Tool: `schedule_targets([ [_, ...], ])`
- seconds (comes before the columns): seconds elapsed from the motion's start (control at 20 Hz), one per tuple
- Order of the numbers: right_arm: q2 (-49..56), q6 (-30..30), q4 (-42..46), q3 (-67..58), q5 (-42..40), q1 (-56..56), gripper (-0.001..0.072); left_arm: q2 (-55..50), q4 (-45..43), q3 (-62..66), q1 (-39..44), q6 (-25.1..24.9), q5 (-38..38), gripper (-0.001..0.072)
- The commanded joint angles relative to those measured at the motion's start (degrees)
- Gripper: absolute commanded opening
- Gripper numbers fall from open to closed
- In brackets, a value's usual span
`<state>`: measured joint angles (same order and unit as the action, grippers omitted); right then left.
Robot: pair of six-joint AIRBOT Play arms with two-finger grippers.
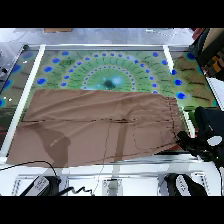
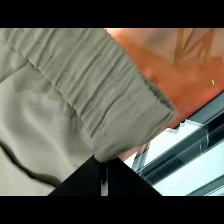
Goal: Fold the clothes and pants, and hang the long-sleeved shirts on hangers.
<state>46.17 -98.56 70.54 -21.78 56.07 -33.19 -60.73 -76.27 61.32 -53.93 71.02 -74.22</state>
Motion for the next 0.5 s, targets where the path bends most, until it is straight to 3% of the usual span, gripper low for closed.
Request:
schedule_targets([
  [0.0, 0.0, 0.7, -0.2, 0.0, -0.2, 0.0, 0.0024, -0.8, -0.3, -2.6, -9.8, 1.0, -6.4, 0.029],
  [0.05, 0.0, 0.7, -0.2, 0.0, -0.2, 0.0, 0.0024, -1.0, -0.3, -4.0, -12.0, 1.0, -6.4, 0.0391],
  [0.2, 0.0, 0.7, -0.2, 0.0, -0.2, 0.0, 0.0025, -2.1, -0.2, -10.1, -17.3, 0.9, -4.7, 0.0407],
  [0.4, 0.0, 0.7, -0.2, 0.0, -0.2, 0.0, 0.0024, -5.3, -0.2, -15.9, -19.9, -2.5, -0.2, 0.0631],
  [0.45, 0.0, 0.7, -0.2, 0.0, -0.2, 0.0, 0.0025, -6.4, -0.2, -16.5, -20.0, -2.5, 1.2, 0.0631],
])
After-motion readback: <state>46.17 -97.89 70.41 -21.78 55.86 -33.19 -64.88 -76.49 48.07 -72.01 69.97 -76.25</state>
